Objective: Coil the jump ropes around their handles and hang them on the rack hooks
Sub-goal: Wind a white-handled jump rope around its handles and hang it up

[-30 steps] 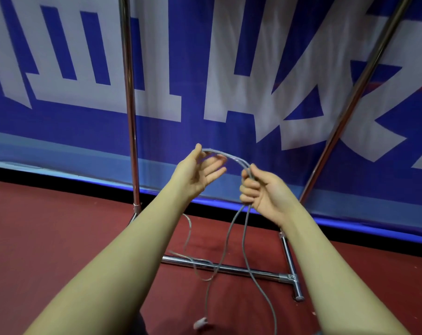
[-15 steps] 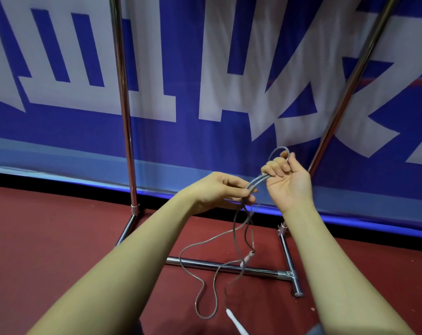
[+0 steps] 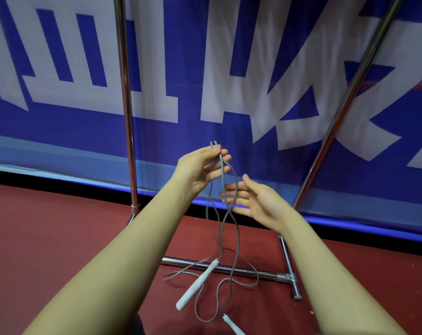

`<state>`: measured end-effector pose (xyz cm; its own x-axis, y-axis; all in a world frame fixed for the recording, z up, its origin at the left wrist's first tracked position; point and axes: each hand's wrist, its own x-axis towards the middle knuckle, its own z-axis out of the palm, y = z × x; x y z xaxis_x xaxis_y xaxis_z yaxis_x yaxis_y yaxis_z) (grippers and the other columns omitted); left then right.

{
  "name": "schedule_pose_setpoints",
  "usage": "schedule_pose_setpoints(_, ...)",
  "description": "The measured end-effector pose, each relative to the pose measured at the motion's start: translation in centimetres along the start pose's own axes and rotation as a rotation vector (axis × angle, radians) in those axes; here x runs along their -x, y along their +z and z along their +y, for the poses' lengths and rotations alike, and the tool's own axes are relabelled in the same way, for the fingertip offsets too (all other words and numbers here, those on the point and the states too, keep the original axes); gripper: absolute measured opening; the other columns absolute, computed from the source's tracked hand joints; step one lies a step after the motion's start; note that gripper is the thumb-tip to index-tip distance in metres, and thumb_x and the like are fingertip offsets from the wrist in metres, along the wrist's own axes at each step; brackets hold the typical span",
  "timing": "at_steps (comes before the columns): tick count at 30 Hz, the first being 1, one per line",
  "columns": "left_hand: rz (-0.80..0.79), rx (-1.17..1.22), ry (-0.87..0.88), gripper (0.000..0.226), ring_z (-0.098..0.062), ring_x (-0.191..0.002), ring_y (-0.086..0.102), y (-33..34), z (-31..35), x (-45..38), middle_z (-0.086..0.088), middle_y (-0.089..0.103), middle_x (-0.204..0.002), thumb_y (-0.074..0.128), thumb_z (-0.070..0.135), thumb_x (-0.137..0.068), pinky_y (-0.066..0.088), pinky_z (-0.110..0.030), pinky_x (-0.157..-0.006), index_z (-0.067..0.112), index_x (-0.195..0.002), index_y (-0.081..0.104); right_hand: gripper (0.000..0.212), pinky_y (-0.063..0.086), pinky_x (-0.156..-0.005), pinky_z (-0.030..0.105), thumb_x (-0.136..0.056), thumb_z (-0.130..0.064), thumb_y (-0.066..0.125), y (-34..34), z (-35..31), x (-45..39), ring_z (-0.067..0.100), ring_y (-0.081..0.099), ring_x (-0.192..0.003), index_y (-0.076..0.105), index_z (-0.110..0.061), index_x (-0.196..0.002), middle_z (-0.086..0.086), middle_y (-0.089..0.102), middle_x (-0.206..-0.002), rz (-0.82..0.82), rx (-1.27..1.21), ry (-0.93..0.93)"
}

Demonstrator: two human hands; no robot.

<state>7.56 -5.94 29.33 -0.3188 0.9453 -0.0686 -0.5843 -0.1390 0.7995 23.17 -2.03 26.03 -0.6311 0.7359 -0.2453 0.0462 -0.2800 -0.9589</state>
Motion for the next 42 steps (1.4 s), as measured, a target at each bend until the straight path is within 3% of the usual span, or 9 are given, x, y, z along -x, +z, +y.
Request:
schedule_pose_setpoints(3, 0.080, 0.080, 0.024, 0.009, -0.017, -0.063, 0.071, -0.1, 0.2, -0.1, -0.008, 0.069, -0.071, 0.057, 0.001, -0.093, 0.060, -0.032, -0.059, 0.002, -0.086, 0.061, 0.034, 0.052, -0.087, 0.034, -0.100, -0.034, 0.042, 0.8, 0.5, 0.1, 0.020, 0.068, -0.093, 0.062, -0.009, -0.111, 0.012, 0.071, -0.103, -0.076, 0.059, 0.008)
schedule_pose_setpoints(7, 0.176, 0.156, 0.030, 0.010, -0.016, -0.058, 0.070, -0.5, 0.3, -0.3, -0.011, 0.065, -0.080, 0.057, 0.001, -0.094, 0.059, -0.031, -0.053, 0.000, -0.084, 0.059, 0.024, 0.053, -0.082, 0.025, -0.089, -0.008, 0.061, 1.3, 1.1, 0.1, 0.014, 0.069, -0.085, 0.061, -0.007, -0.113, 0.007, 0.072, -0.093, -0.123, 0.240, -0.087)
schedule_pose_setpoints(13, 0.157, 0.206, 0.001, 0.013, -0.018, -0.064, 0.070, -1.2, 0.9, -0.5, -0.011, 0.064, -0.081, 0.056, 0.004, -0.096, 0.060, -0.032, -0.057, 0.001, -0.083, 0.058, 0.017, 0.053, -0.068, 0.020, -0.090, 0.004, 0.056, 1.3, 0.6, -0.1, 0.010, 0.068, -0.068, 0.066, -0.006, -0.100, 0.003, 0.073, -0.076, -0.055, 0.270, -0.171)
schedule_pose_setpoints(16, 0.099, 0.127, -0.075, 0.018, -0.022, -0.073, 0.069, -1.7, 1.1, -0.7, -0.013, 0.066, -0.084, 0.053, 0.014, -0.098, 0.059, -0.035, -0.067, 0.004, -0.084, 0.059, 0.017, 0.055, -0.070, 0.022, -0.092, 0.002, 0.054, 0.9, 0.0, 0.1, 0.011, 0.069, -0.070, 0.066, -0.009, -0.098, 0.001, 0.073, -0.076, -0.009, 0.243, -0.219)
schedule_pose_setpoints(22, -0.074, -0.361, -0.430, 0.039, -0.027, -0.082, 0.062, -2.1, -1.4, -0.1, -0.015, 0.064, -0.092, 0.034, 0.035, -0.103, 0.049, -0.036, -0.078, 0.005, -0.093, 0.057, 0.019, 0.059, -0.067, 0.026, -0.094, 0.006, 0.046, -0.1, -1.6, 0.3, 0.013, 0.070, -0.068, 0.063, -0.001, -0.097, 0.002, 0.071, -0.069, 0.151, -0.159, -0.353)
schedule_pose_setpoints(26, -0.384, -0.561, -0.532, 0.052, -0.020, -0.091, 0.062, -2.0, -2.6, 0.5, -0.009, 0.069, -0.100, 0.026, 0.047, -0.102, 0.045, -0.032, -0.090, 0.011, -0.101, 0.063, 0.020, 0.058, -0.067, 0.027, -0.096, 0.006, 0.043, -0.6, -2.3, 0.4, 0.014, 0.070, -0.070, 0.062, 0.000, -0.096, 0.003, 0.071, -0.072, 0.219, -0.424, -0.436)
schedule_pose_setpoints(31, -0.479, -0.640, -0.298, 0.016, -0.017, -0.091, 0.068, -1.1, -3.2, 1.5, -0.005, 0.072, -0.090, 0.056, 0.021, -0.095, 0.047, -0.031, -0.097, 0.012, -0.100, 0.068, 0.019, 0.060, -0.071, 0.027, -0.097, 0.005, 0.041, -1.1, -2.5, 0.6, 0.016, 0.071, -0.072, 0.060, 0.001, -0.096, 0.005, 0.071, -0.074, 0.281, -0.581, -0.469)
schedule_pose_setpoints(37, -0.340, -0.600, -0.181, 0.005, -0.015, -0.071, 0.071, -0.6, -3.3, 1.5, -0.004, 0.073, -0.077, 0.064, 0.008, -0.089, 0.056, -0.031, -0.072, 0.011, -0.089, 0.069, 0.016, 0.060, -0.070, 0.030, -0.098, 0.001, 0.043, -1.8, -2.1, 0.1, 0.019, 0.072, -0.083, 0.059, 0.001, -0.101, 0.012, 0.072, -0.090, 0.295, -0.596, -0.430)
schedule_pose_setpoints(42, -0.126, -0.306, -0.103, 0.003, -0.015, -0.068, 0.072, 0.0, -2.1, 0.9, -0.003, 0.072, -0.078, 0.063, 0.010, -0.090, 0.057, -0.028, -0.056, 0.010, -0.090, 0.067, 0.025, 0.053, -0.080, 0.036, -0.100, -0.024, 0.046, -2.2, -0.5, -0.2, 0.023, 0.064, -0.108, 0.062, -0.006, -0.107, 0.011, 0.069, -0.110, 0.232, -0.300, -0.161)
